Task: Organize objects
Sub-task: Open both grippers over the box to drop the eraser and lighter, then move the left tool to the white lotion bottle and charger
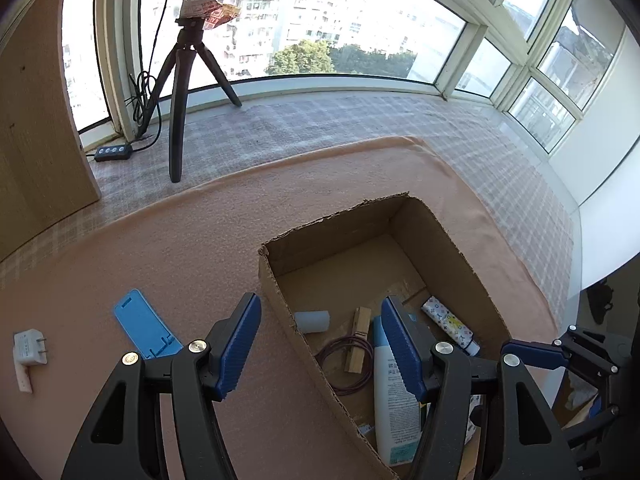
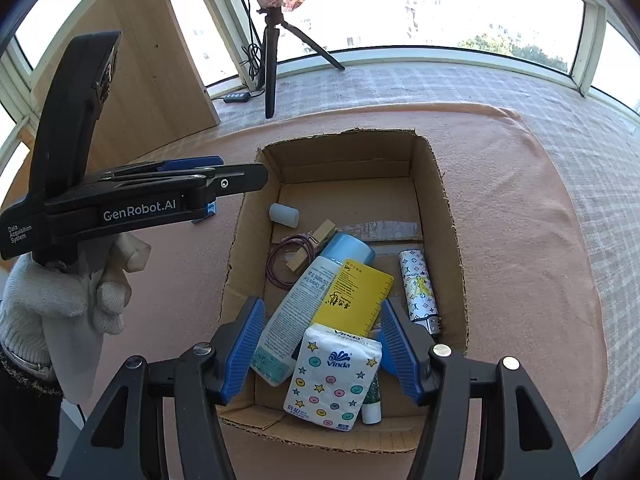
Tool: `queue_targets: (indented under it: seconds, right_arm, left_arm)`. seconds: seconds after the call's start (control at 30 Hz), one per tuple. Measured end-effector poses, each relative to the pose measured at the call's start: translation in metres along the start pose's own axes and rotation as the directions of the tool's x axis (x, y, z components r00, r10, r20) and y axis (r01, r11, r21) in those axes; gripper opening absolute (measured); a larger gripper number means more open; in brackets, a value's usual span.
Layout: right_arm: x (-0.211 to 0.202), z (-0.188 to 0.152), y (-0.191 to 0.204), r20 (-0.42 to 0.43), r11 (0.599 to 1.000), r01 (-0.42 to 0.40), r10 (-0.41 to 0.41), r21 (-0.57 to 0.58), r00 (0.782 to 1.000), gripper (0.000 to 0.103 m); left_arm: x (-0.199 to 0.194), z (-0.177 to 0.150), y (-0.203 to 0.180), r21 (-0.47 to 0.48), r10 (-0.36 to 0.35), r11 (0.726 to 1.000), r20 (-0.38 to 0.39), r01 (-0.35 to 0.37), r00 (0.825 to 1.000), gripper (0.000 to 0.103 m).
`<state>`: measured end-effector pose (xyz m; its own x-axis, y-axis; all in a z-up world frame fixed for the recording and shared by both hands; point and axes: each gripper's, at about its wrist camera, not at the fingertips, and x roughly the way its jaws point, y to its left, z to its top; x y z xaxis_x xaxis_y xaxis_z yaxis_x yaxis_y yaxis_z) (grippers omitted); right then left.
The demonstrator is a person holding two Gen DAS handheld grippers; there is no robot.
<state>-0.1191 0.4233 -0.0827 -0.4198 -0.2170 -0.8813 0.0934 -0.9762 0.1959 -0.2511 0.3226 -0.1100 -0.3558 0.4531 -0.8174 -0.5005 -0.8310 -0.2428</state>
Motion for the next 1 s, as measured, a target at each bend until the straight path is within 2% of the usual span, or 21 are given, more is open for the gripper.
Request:
queue_targets:
  seconds: [0.2,0.5,0.73,0.87,1.0]
  right_arm:
    - [-0.001,0.001,0.011,0.004,1.000,-0.031,0.031,0.002,1.000,0.056]
    - [0.009,0.004,0.036,-0.008,0.997,-0.078,0.078,-0.015,0.997,0.056]
    - [0.017,0.004,0.058,-0.026,0.994,-0.102,0.101,-0.043,0.995,0.056]
    - [0.020,0.004,0.066,-0.035,0.993,-0.107,0.106,-0.052,0.994,0.056]
    - [0.022,0.003,0.070,-0.042,0.993,-0.108,0.106,-0.056,0.994,0.056]
  left_arm:
    - [-0.017,-0.008,0.036,-0.038,0.060,0.997,0.004,-0.060,0.998,0.066]
    - [-0.038,-0.026,0.128,-0.147,0.177,0.973,-0.032,-0.180,0.984,0.066]
    - [-0.048,-0.041,0.210,-0.283,0.265,0.920,-0.064,-0.272,0.962,0.066]
    - [-0.051,-0.048,0.257,-0.372,0.294,0.877,-0.086,-0.305,0.952,0.066]
    - [-0.055,-0.048,0.298,-0.431,0.358,0.826,-0.095,-0.363,0.929,0.066]
